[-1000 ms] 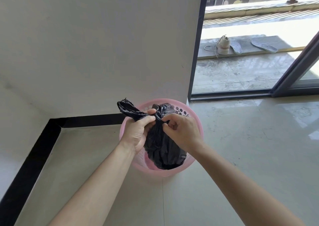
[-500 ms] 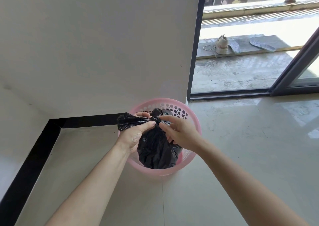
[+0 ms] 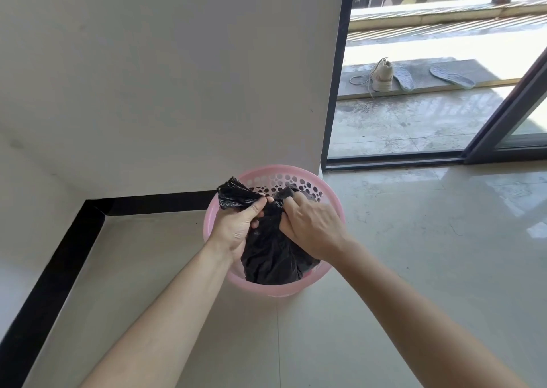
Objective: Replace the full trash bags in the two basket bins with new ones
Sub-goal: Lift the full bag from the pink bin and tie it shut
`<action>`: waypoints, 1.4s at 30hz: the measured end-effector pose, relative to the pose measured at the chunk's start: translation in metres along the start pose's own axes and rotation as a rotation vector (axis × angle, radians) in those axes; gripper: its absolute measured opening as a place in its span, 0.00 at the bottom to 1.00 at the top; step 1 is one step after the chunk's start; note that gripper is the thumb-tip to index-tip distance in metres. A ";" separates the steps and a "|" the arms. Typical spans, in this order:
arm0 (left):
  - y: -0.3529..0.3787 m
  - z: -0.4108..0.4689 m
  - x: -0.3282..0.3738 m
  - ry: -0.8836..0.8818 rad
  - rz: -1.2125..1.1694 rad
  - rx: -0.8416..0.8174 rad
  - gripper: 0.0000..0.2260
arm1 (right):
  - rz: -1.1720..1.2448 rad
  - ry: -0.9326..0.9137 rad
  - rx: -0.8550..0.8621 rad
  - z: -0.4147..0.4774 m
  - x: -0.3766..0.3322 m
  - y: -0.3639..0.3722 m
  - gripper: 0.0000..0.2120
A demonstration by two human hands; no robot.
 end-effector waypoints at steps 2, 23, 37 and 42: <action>-0.002 0.002 -0.002 -0.043 0.022 0.070 0.01 | -0.087 -0.016 -0.048 -0.003 0.008 0.000 0.12; -0.008 0.002 0.028 0.881 1.029 0.085 0.33 | 0.261 0.250 -0.117 -0.014 0.021 0.010 0.12; -0.009 -0.010 0.072 0.448 1.000 -0.065 0.09 | 0.449 0.352 -0.234 0.040 -0.002 -0.053 0.20; 0.011 -0.050 0.184 0.470 0.990 -0.061 0.07 | 0.249 0.283 -0.245 0.119 -0.021 -0.148 0.47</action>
Point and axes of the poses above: each hand's wrist, its own z-axis towards the middle knuckle, its own y-axis out of the palm, x = y × z, the point moved 1 cm from there along z, towards the middle knuckle, and after that the axes turned 12 degrees about x, right-handed, at the moved point
